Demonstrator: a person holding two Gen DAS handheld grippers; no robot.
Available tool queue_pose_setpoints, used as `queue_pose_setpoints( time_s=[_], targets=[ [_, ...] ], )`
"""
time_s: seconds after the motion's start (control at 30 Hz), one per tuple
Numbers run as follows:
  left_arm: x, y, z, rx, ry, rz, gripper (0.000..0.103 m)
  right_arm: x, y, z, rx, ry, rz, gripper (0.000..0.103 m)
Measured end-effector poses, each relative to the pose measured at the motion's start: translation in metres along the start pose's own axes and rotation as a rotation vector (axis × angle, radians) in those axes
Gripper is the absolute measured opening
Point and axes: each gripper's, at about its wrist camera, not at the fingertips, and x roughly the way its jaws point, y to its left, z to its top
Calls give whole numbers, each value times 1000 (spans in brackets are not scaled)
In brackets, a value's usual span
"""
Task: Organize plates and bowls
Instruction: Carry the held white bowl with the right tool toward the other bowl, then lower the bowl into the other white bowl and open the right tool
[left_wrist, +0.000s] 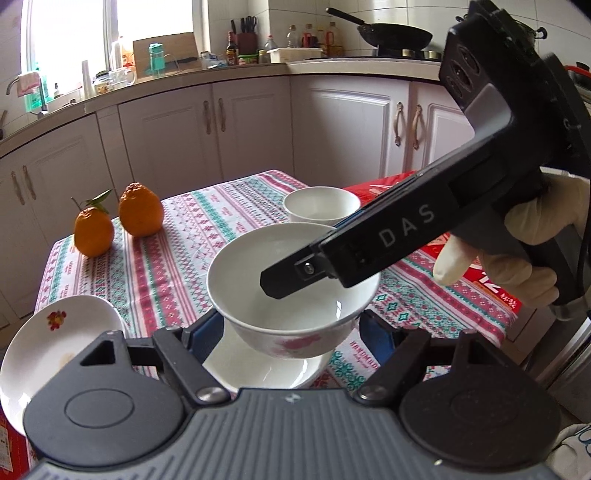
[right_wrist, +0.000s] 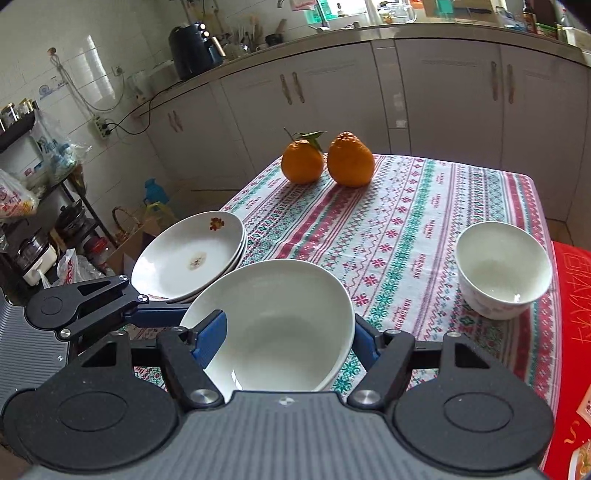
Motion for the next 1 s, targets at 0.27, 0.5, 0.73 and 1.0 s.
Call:
queue_pose_setpoints(
  time_s=[0.27,0.5,0.73,1.0],
  targets=[
    [6,10,-6,-28,32,28,80,23,4,5,-15,29,23,76],
    [12,16,-11,-44,58,26,80,35,5,3,-18,53,27,76],
    [17,18,-13,-47,74,16,80,39,4,0,-22,68,22,76],
    [19,20,-14,-52,87,12,80,43,5,-1,-33,76,17,76]
  ],
)
